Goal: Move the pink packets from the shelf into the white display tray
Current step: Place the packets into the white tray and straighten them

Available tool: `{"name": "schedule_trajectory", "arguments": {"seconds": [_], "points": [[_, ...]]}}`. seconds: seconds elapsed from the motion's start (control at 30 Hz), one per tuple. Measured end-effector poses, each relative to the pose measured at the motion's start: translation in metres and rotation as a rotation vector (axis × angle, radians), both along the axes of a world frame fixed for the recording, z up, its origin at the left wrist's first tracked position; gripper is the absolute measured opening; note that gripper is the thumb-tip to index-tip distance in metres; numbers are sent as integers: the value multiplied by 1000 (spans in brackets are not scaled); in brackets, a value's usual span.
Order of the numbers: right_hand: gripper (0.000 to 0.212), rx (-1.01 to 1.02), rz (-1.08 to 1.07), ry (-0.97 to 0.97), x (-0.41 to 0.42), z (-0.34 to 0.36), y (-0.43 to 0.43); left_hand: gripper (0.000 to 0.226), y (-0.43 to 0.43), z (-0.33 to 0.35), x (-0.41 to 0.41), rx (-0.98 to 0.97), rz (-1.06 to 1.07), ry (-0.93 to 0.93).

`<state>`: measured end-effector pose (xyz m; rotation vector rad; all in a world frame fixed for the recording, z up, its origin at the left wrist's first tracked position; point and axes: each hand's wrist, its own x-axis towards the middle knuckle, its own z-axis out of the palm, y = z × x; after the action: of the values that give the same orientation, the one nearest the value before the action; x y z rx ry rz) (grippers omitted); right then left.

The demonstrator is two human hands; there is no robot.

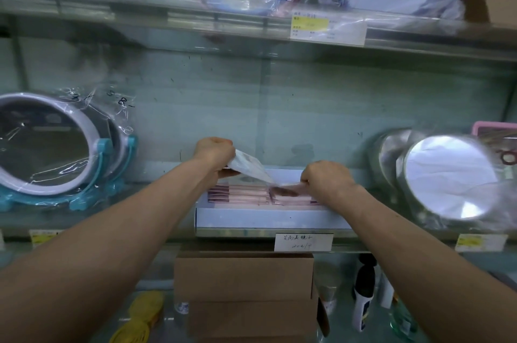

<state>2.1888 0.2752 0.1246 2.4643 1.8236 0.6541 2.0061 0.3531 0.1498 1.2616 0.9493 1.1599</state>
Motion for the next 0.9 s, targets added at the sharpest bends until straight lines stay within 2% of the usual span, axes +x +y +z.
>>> {"name": "schedule_trajectory", "arguments": {"seconds": [0.1,0.23,0.33,0.4,0.47,0.5,0.57,0.63,0.73,0.83,0.9], "points": [[28,-98,-4,83,5,-10,9,36,4,-3,0,-25,-12,-8],[21,-191,10,204,10,-15,13,40,10,-12,3,-4,-17,28],[26,-111,21,380,14,-13,11,44,14,-20,5,5,-43,66],[37,87,37,651,11,-8,7,45,14,-22,7,3,-70,80],[34,220,95,1052,4,-3,1,45,10,-22,11,4,-100,98],[33,218,115,1221,-1,0,-3,45,8,-22,12,2,-121,112],[41,176,123,1367,-9,3,-9,45,4,-22,15,-11,-167,149],[56,159,113,1387,-13,3,-11,43,2,-22,16,-7,-203,226],[40,82,86,1336,-14,4,-15,39,0,-18,13,71,-173,399],[60,-11,82,1230,-14,2,-15,34,-1,-12,6,179,-111,490],[60,-99,62,1136,-19,2,-14,30,-3,-11,3,228,-91,544]]}}
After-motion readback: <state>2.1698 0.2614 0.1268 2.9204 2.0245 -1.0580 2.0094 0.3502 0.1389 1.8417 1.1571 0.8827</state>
